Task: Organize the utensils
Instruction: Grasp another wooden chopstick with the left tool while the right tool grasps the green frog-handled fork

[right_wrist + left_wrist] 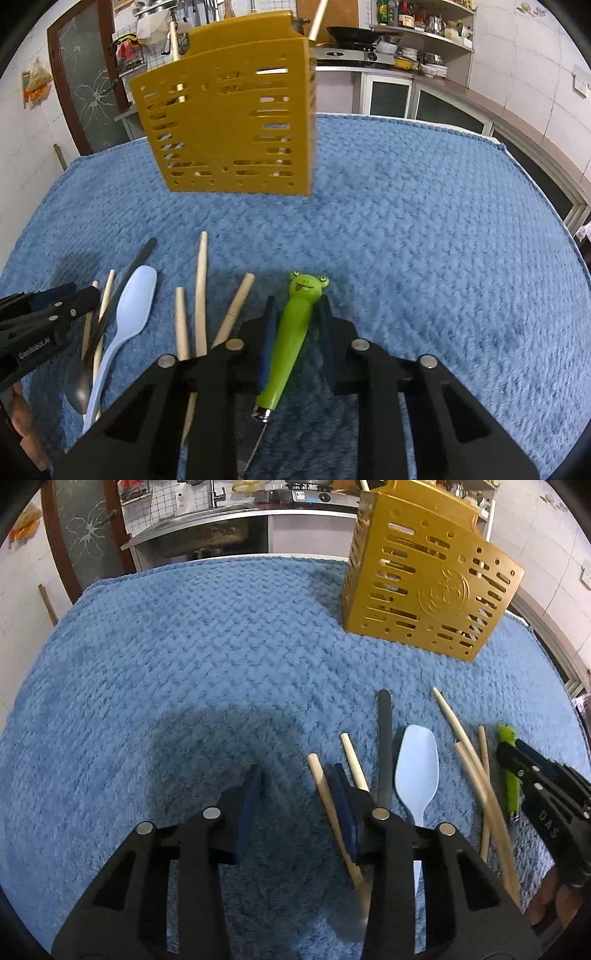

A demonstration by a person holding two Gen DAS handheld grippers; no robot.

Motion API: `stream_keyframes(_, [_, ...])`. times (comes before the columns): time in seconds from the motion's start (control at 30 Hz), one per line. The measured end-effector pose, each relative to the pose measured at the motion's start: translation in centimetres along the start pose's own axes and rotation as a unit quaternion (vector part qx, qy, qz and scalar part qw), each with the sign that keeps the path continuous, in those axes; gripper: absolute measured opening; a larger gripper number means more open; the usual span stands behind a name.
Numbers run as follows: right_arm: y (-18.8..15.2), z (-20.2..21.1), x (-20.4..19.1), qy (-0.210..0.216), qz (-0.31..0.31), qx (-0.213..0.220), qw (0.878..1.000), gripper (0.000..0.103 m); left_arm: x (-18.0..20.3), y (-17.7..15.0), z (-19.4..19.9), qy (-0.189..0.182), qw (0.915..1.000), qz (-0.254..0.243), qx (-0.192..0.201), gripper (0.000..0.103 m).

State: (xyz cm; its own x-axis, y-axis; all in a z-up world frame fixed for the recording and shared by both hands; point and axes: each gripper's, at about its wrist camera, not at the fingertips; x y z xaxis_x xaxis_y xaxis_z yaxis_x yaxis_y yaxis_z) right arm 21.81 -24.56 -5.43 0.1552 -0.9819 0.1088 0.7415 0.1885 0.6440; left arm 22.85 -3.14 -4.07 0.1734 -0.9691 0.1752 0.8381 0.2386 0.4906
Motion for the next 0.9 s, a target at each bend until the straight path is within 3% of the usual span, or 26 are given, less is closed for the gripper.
stream_keyframes(0.4, [0.2,-0.7,0.4,0.014,-0.009,-0.006,1.000,0.021,1.3,0.8,-0.8,0.018,0.9997,-0.015,-0.002,0.027])
stream_keyframes(0.47, [0.1,-0.6,0.5,0.016,-0.014,-0.003,1.000,0.021,1.1,1.0,-0.8,0.003,0.9999,-0.011,-0.005,0.013])
stream_keyframes(0.53, [0.0,-0.5,0.7,0.019,-0.018,-0.001,1.000,0.020,0.8,1.1,-0.8,-0.004,1.0000,-0.004,-0.008,0.010])
stream_keyframes(0.9, [-0.1,-0.2,1.5,0.020,-0.030,0.010,0.999,0.020,-0.4,2.1,-0.5,-0.041,0.9985,0.027,-0.024,0.008])
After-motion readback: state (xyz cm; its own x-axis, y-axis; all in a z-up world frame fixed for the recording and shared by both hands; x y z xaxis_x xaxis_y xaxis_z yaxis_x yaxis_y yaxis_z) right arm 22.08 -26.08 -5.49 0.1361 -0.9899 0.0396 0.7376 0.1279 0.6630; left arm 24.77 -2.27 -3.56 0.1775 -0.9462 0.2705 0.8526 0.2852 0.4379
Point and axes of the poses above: each gripper's, at about its wrist camera, not at the fingertips, and z roughly against the way its jaws point, x to its right, y to its top, and after that the axes turned 15 degrees about z, right-handed
